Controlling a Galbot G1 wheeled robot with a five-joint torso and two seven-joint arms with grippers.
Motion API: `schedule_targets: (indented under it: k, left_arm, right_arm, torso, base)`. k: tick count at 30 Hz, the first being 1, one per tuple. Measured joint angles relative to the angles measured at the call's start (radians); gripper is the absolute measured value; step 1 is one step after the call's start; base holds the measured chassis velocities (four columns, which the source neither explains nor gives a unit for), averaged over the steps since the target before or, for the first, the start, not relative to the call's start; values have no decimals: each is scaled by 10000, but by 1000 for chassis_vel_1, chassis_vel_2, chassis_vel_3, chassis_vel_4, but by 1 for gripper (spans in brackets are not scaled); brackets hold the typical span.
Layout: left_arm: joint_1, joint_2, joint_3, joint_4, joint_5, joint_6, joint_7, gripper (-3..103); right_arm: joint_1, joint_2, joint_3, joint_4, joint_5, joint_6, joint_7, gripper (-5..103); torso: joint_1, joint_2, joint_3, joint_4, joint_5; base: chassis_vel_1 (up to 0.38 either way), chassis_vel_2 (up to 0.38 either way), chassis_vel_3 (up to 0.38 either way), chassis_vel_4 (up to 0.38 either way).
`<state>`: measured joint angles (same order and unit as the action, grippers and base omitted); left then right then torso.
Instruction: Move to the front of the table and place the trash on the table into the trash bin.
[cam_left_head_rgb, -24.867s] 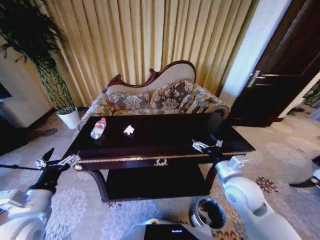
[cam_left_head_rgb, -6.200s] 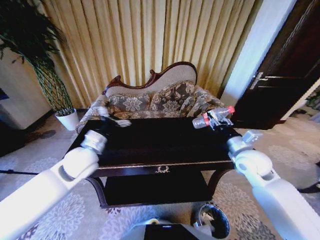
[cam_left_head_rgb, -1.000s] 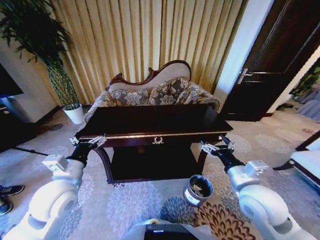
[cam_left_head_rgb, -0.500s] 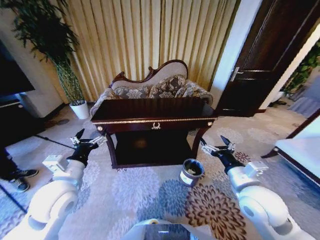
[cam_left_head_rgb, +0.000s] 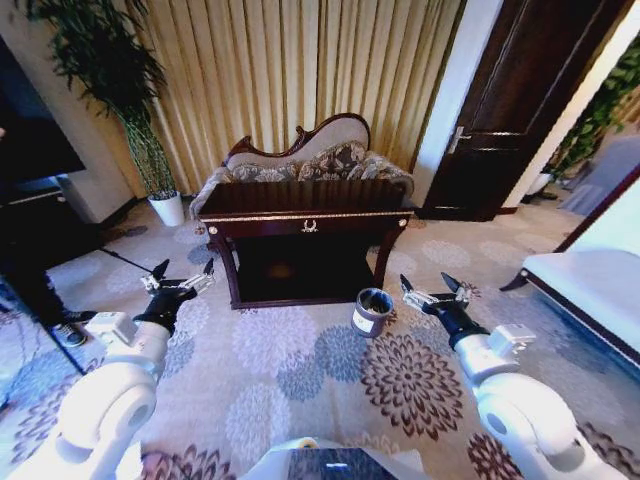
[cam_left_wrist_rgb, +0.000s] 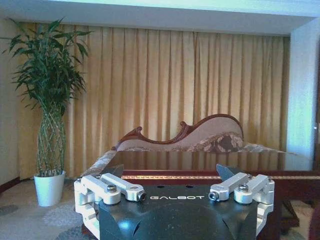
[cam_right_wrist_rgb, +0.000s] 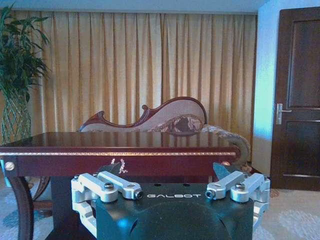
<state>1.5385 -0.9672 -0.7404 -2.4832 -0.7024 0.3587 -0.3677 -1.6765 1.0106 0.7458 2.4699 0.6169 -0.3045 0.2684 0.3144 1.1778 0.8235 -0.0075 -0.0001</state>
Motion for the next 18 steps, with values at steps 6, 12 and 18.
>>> schedule_targets:
  k: [6, 12, 18]
  left_arm:
    - [-16, -1, 35, -25, 1, -9, 6, 100]
    - [-10, -101, 296, -14, 72, -145, -12, 100]
    - [-13, -153, 418, 51, 152, -294, -45, 100]
  right_arm:
    - [-2, 12, -35, -51, -77, 245, 0, 100]
    - [6, 70, -26, -241, -158, 307, 7, 100]
    - [58, 128, -23, -334, -205, 323, 23, 100]
  torso:
    - [-10, 7, -7, 1, -8]
    - [-3, 0, 0, 3, -12]
    - [9, -6, 4, -2, -3]
  base:
    - [255, -297, -252, 296]
    - [32, -24, -97, 42]
    - [-35, 40, 27, -57]
